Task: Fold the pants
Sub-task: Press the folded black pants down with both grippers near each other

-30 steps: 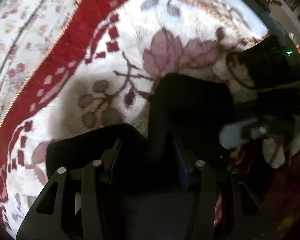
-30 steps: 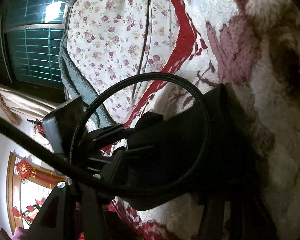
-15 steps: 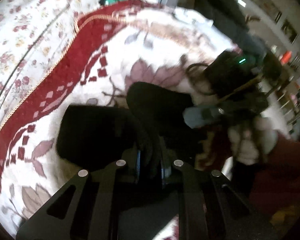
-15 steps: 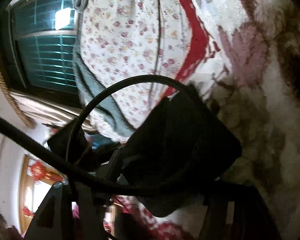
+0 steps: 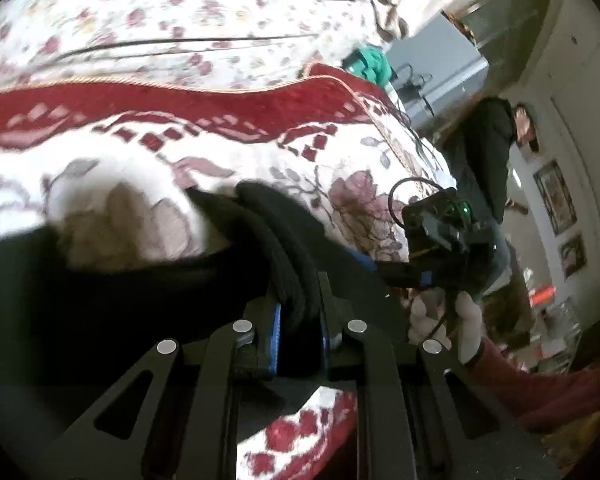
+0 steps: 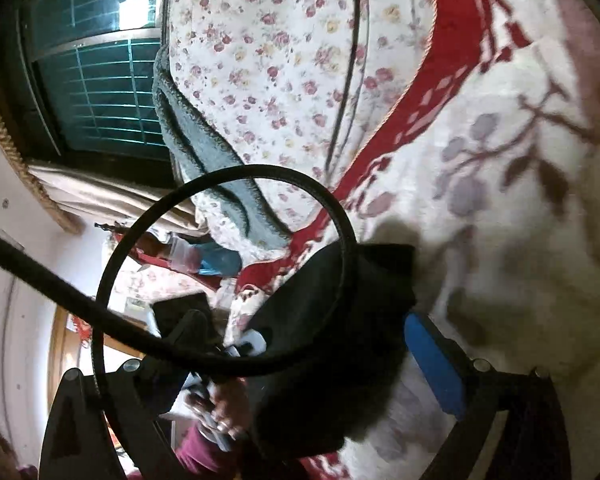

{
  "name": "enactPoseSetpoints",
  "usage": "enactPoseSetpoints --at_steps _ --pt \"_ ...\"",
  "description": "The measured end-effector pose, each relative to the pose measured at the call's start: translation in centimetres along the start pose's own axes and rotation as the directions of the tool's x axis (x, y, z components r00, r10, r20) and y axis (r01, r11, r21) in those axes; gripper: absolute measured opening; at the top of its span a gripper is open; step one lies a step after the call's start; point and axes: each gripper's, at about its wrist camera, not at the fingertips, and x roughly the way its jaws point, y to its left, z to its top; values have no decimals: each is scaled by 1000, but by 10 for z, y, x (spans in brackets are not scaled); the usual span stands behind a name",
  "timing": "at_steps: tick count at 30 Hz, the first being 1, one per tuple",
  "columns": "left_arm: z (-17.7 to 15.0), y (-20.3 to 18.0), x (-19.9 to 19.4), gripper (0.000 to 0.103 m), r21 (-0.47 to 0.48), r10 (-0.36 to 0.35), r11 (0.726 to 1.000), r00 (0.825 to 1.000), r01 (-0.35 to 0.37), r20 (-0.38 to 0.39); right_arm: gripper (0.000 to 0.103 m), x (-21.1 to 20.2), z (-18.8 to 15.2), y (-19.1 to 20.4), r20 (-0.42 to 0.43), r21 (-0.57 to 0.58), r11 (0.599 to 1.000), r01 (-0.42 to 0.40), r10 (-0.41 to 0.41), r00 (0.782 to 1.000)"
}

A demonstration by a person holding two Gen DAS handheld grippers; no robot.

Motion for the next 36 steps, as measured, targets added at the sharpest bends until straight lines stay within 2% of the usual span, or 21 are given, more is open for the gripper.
enactPoseSetpoints --at_steps 2,3,4,6,9,11,13,15,17,18,19,20,22,24,26,31,34,36 --pt "-8 4 -5 13 -12 7 1000 1000 -7 6 99 16 0 0 -57 27 1000 -4 6 998" --pt "-12 7 -6 13 -22 4 1000 1000 -4 8 99 25 -2 0 -105 29 1000 9 -6 994" --pt "-15 10 -6 13 -34 -1 999 1000 1 9 99 28 -2 2 -118 13 1000 25 -24 993" --pt "-19 19 -6 13 -56 -12 998 1000 13 11 100 33 -1 5 -123 -3 999 35 -35 992" --pt "-20 29 -2 13 -91 -32 995 999 33 12 99 42 8 -4 -127 55 997 46 -39 991" --pt "-19 29 0 13 -89 -28 996 1000 29 9 98 47 16 -3 -132 52 999 14 -7 991" --pt "-20 28 0 13 -81 -17 997 1000 17 6 73 58 24 -1 -134 47 998 28 -22 991" --pt "-21 27 0 13 -73 -7 997 1000 7 2 68 68 29 -4 -144 46 999 -15 22 989" --pt "-22 27 0 13 -74 -3 997 1000 3 -1 49 82 31 -13 -154 61 998 -9 19 988" --pt "-22 28 1 13 -75 -1 997 1000 1 -4 31 86 31 -16 -161 52 999 15 -6 987" --pt "-21 28 2 13 -75 3 997 1000 -3 -7 25 89 30 -16 -156 30 998 48 -43 987" --pt "-20 27 3 13 -73 5 997 1000 -5 -10 25 86 28 -13 -142 3 999 51 -50 989" --pt "-18 24 4 13 -57 15 998 1000 -16 -16 14 74 25 0 -107 -72 997 39 -47 993" --pt "-14 20 6 13 -34 27 999 999 -27 -23 13 58 24 16 -72 -123 992 35 -44 996" --pt "-6 11 10 13 -6 30 1000 999 -30 -24 13 40 23 30 -36 -153 988 1 -7 999" --pt "16 -27 22 13 118 16 993 1000 -14 -20 13 2 18 73 22 -251 967 -49 56 998" --pt "22 -40 26 13 146 7 989 1000 -4 -25 13 -11 15 86 47 -286 958 -30 45 998" --pt "22 -42 27 13 152 18 988 999 -13 -28 13 -15 17 80 71 -274 962 -6 26 997"
